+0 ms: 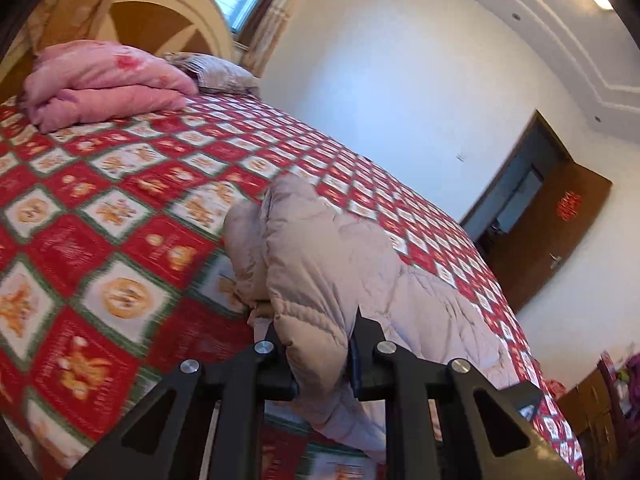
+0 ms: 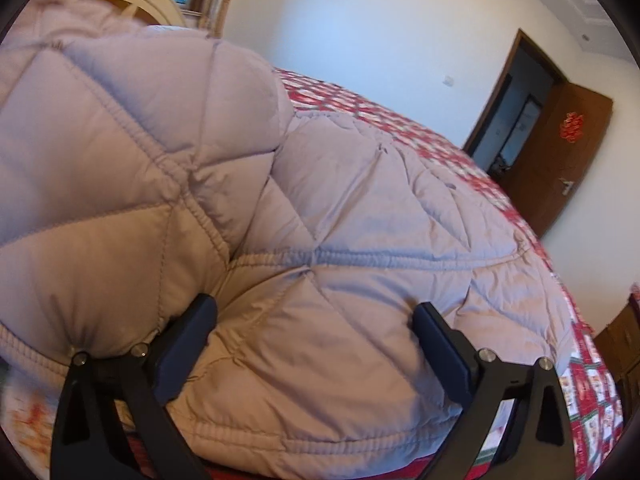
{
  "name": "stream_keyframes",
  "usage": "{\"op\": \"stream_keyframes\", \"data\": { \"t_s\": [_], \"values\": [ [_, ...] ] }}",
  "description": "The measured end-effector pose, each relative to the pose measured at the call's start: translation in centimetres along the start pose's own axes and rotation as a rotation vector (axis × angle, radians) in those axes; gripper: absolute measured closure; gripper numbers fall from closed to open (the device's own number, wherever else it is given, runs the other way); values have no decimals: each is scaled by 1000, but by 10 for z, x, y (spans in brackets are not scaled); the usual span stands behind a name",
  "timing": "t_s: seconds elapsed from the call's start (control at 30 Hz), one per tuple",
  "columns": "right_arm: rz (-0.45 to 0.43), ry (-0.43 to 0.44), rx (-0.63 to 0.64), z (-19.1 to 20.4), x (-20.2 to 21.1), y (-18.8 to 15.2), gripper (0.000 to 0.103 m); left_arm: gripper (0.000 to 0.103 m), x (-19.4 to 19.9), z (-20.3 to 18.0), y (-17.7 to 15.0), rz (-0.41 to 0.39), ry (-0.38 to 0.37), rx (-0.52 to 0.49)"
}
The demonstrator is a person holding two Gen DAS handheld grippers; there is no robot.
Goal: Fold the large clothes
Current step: 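Close the left gripper on the jacket edge and lift it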
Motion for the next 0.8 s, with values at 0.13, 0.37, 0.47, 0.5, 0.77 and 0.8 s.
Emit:
{"op": "stream_keyframes", "data": {
  "t_s": [0.13, 0.37, 0.47, 0.5, 0.77, 0.8],
  "values": [
    [24, 167, -22, -13, 25, 2, 2, 86, 11, -15, 16, -28, 3, -48],
    [-9, 122, -158, -129, 62, -20, 0, 86, 12, -127, 19, -99, -103, -252],
    [19, 33, -253, -184, 60, -36, 0, 87, 7, -178, 8, -99, -164, -332],
    [27, 10, -267, -192, 61, -39, 0, 87, 5, -193, 4, -99, -178, -358],
    [67, -125, -438, -290, 71, -80, 0, 88, -27, -303, -70, -40, -270, -630],
    [69, -133, -452, -298, 73, -84, 0, 88, -35, -317, -87, -30, -274, -682]
  ]
}}
Point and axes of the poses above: each gripper's, at about its wrist camera, not at the fingertips, and x roughly against the way its jaws point, z to its left, y to its top, the point moved 1 cm from there along -x, roughly the way its jaws point, and after that the axes turned 5 degrees about y, right-handed, at the moved point
